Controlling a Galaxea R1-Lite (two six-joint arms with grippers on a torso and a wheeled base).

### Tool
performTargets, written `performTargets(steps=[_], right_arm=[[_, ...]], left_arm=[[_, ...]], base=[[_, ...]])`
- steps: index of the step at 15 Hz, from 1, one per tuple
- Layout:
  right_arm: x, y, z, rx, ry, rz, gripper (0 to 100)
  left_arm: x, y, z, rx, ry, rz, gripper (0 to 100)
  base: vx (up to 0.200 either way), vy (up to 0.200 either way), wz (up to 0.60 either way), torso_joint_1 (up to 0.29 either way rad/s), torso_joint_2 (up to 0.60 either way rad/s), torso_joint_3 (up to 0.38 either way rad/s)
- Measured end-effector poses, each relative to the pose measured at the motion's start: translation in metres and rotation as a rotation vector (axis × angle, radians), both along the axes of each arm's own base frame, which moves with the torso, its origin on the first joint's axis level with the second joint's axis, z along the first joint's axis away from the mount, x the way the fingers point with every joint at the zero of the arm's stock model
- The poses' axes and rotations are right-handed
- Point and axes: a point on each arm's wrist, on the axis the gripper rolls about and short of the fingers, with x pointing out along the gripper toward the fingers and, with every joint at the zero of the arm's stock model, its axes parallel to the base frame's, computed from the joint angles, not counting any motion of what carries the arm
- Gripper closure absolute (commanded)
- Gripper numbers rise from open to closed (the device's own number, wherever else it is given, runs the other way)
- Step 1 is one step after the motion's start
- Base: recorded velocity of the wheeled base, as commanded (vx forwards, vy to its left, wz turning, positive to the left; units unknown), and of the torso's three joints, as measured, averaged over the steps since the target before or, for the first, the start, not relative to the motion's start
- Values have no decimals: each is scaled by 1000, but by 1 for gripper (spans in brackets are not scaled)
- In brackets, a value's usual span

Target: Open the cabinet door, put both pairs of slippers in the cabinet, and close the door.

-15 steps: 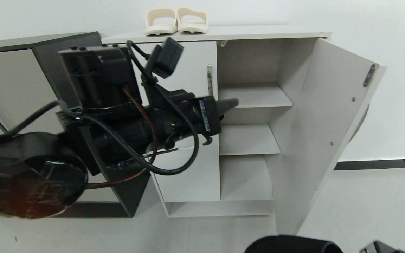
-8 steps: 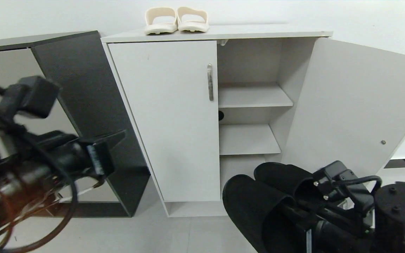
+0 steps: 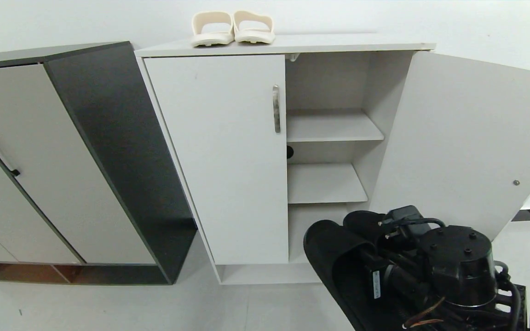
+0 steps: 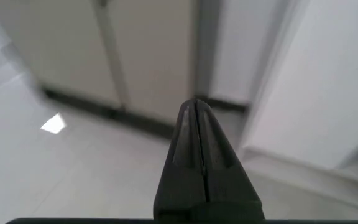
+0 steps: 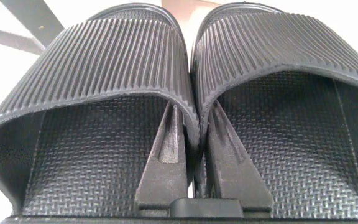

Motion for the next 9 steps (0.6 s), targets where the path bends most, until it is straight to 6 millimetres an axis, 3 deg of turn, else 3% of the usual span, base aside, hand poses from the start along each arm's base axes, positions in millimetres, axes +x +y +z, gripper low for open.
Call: performTargets(steps=[2, 4, 9], right_arm=[[8, 5, -4, 1, -17, -34, 100], [12, 9, -8, -9, -13, -43, 100], [13, 10, -13, -7, -21, -42, 100]], left_arm=[[-18, 0, -26, 18, -11, 24, 100], [-28, -3, -38, 27, -41, -60, 100], [-34, -14, -46, -14, -85, -514, 100]], base=[[0, 0, 0, 0, 0, 0], [0, 0, 0, 0, 0, 0], [0, 0, 0, 0, 0, 0]])
